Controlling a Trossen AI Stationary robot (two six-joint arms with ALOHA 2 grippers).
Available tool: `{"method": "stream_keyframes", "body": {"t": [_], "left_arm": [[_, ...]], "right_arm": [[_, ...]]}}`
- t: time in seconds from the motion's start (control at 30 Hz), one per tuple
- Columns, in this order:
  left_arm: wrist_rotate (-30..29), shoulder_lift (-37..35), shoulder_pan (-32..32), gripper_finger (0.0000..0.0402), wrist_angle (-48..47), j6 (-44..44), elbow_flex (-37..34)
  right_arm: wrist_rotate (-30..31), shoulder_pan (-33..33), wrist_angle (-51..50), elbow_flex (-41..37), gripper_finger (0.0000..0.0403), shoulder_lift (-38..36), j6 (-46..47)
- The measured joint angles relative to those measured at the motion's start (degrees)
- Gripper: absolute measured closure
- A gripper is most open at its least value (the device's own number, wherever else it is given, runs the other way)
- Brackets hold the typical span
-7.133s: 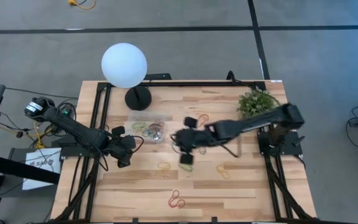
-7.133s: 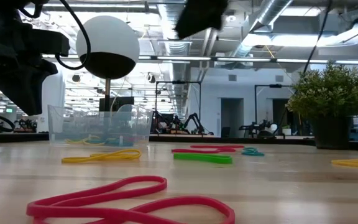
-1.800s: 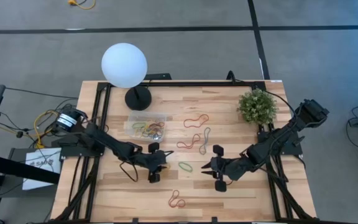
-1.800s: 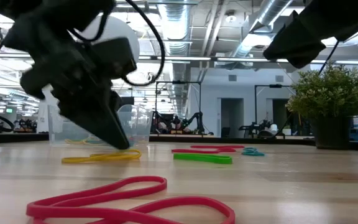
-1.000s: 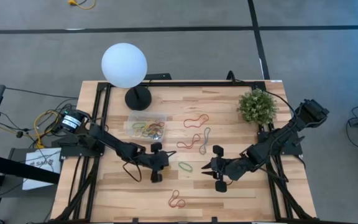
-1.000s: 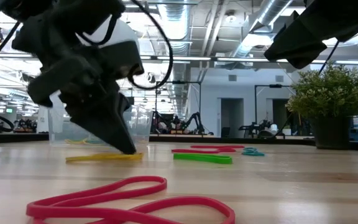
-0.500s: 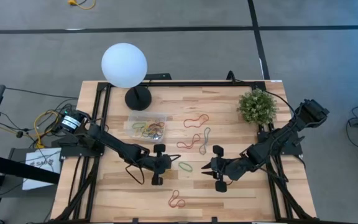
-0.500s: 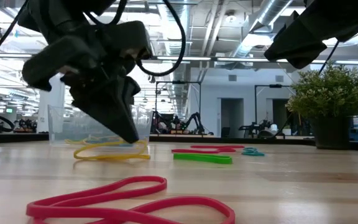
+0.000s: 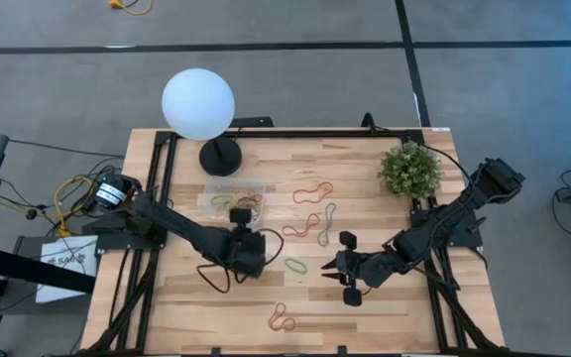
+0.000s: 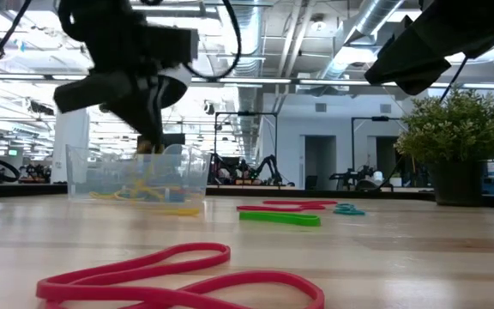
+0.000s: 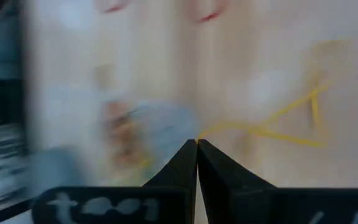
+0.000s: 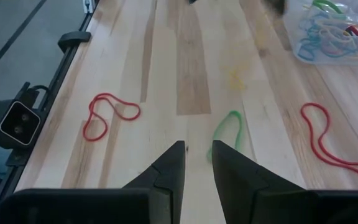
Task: Pick and place rubber bands into bin
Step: Put the yellow rubber band into the transparent container
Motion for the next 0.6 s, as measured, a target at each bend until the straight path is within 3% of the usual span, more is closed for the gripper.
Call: {"method": "stream_keyframes", "body": {"t": [0.17, 0.3, 0.47, 0.6], "left_arm": [[-18.15, 0.0, 0.09, 0.0401, -24.31, -8.71, 6.07], [-24.51, -0.02, 0.62, 0.0401, -38.23, -19.38, 8.1], [-25.67, -0.02, 3.42, 0.0401, -36.44, -22.31, 8.05], [-25.66, 0.28, 6.73, 0.0401, -30.08, -17.9, 8.02]], "right_arm": [[-0.01, 0.01, -0.02, 0.01, 0.0328, 0.0, 0.02], [0.01, -0.01, -0.03, 0.01, 0.0328, 0.0, 0.02], [0.01, -0.01, -0.01, 0.01, 0.0328, 0.0, 0.02], [0.01, 0.0, -0.01, 0.01, 0.0328, 0.01, 0.02]]}}
